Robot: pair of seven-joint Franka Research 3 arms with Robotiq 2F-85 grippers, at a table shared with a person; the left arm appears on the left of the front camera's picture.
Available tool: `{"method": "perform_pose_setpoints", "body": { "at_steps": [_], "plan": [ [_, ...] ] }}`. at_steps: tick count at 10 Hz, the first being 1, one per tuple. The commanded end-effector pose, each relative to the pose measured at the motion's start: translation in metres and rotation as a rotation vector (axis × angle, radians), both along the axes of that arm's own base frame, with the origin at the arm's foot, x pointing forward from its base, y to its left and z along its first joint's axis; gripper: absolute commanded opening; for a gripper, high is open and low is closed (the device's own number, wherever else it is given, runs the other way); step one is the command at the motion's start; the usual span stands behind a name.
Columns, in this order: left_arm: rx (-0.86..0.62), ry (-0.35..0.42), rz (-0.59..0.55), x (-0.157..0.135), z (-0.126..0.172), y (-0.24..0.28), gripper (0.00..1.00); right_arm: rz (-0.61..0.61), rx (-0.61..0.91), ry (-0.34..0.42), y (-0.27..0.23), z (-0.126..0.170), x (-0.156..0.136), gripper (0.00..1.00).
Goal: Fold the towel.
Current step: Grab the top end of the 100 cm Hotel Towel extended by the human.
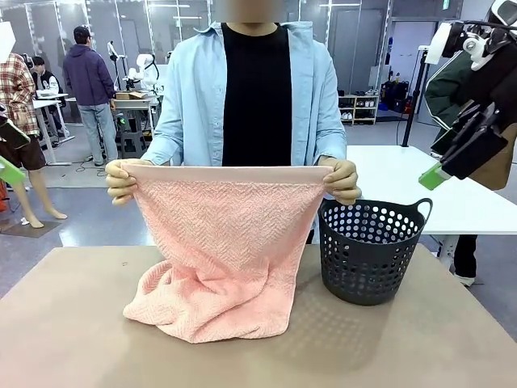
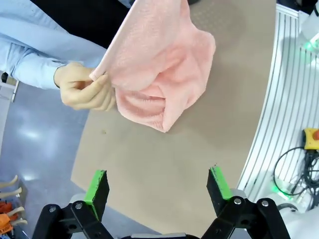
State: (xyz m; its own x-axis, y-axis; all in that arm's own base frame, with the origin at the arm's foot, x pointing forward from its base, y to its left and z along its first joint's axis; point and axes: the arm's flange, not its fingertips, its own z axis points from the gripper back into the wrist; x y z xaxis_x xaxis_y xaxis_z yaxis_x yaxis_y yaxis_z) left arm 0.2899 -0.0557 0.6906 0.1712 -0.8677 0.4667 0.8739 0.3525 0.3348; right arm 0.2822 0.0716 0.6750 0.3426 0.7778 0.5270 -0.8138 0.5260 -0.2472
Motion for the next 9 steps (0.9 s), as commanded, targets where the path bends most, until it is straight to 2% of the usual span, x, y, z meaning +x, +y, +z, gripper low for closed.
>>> {"method": "perform_pose_setpoints", "body": {
  "at_steps": [1,2,3,5,8,9],
  "plan": [
    [0.011,0.004,0.018,-0.002,0.0,0.0,1.0,-0.026,0.003,-0.006,0.0,-0.001,-0.001,1.0],
    [0.0,0.0,0.0,0.0,0.0,0.0,1.0,0.0,0.0,0.0,0.0,0.0,0.0,1.0],
    [0.116,-0.024,-0.043,0.007,0.016,-0.026,1.0,0.097,-0.106,-0.056,0.026,0.019,0.005,1.0],
    [0.258,-0.045,-0.17,0.023,0.04,-0.077,1.0,0.214,-0.274,-0.086,0.075,0.046,0.021,1.0],
    [0.363,0.004,-0.3,0.055,0.039,-0.131,1.0,0.375,-0.424,-0.112,0.138,0.056,0.048,1.0],
    [0.37,-0.004,-0.338,0.069,0.04,-0.144,1.0,0.415,-0.448,-0.131,0.154,0.057,0.061,1.0]
  ]
}}
